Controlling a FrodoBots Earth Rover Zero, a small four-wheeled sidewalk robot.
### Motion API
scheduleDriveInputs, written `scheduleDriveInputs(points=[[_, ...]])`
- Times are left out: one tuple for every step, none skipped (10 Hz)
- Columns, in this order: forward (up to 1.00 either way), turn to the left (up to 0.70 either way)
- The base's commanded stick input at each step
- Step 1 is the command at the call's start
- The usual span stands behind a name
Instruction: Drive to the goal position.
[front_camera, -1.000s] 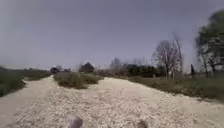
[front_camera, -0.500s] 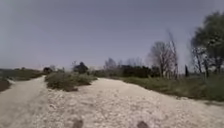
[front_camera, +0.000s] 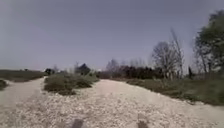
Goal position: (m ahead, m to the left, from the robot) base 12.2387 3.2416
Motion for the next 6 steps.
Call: scheduleDriveInputs(points=[[0.7, -0.16], [0.7, 0.0], [0.7, 0.0], [0.7, 0.0], [0.7, 0.0], [0.7, 0.0]])
